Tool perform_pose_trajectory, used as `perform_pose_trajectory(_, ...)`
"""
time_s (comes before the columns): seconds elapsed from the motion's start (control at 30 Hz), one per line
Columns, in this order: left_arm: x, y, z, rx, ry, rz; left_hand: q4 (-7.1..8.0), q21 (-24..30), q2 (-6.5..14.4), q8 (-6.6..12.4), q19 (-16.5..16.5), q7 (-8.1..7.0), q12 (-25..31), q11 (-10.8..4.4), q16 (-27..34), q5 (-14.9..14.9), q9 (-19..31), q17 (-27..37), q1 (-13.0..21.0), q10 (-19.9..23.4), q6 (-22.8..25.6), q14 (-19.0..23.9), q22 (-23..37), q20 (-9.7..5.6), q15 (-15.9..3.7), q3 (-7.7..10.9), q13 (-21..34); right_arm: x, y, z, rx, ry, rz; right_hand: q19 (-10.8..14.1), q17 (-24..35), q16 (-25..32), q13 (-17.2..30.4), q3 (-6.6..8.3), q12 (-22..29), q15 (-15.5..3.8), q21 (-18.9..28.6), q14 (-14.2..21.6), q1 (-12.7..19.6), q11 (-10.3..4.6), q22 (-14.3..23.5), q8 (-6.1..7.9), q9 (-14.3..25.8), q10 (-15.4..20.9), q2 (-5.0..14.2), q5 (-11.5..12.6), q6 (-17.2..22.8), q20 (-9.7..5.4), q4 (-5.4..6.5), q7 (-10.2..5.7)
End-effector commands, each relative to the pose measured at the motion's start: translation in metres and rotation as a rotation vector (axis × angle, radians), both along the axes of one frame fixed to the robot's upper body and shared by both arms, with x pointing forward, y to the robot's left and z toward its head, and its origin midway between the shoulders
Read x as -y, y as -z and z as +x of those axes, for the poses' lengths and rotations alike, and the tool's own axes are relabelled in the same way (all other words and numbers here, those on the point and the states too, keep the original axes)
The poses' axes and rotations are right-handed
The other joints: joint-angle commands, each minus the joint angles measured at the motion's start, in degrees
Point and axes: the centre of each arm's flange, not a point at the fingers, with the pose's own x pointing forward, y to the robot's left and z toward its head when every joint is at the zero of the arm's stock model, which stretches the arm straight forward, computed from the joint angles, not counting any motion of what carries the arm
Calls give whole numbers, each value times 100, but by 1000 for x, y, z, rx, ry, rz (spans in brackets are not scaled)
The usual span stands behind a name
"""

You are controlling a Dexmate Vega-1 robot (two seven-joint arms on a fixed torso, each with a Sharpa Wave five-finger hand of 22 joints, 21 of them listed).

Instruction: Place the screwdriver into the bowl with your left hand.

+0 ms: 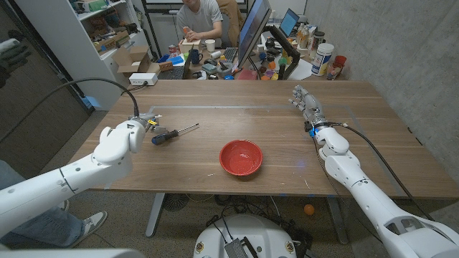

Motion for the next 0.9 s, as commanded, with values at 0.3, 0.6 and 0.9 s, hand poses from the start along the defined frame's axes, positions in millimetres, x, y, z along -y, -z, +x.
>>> perform_pose_trajectory(0.3,15,5,12,-17,1,51,-13,-27,16,-14,30,-1,31,-8,42,6,28,8,53,56,14,37,29,2,14,-1,12,7,6,8,-19,2,15,-41,-8,-10,14,-24,2,51,-5,5,-17,14,20,2,27,12,-33,12,0,26,-3,-35)
perform_pose_trajectory(0.6,22,10,12,-2,-22,111,-16,-29,19,-22,33,0,41,-12,47,5,28,7,63,86,29,57,29,3,9,-3,10,7,7,11,-21,-1,21,-43,-12,-10,14,-30,1,50,-3,8,-20,24,20,2,27,10,-37,12,-1,29,-4,-34)
perform_pose_trajectory(0.9,20,14,12,5,-40,111,-16,-30,21,-32,38,-16,42,-37,52,2,29,7,70,94,42,77,30,3,-6,-8,8,7,8,12,-30,-3,18,-45,-16,-10,14,-33,2,53,0,8,-19,13,20,2,27,11,-34,13,1,28,-5,-36)
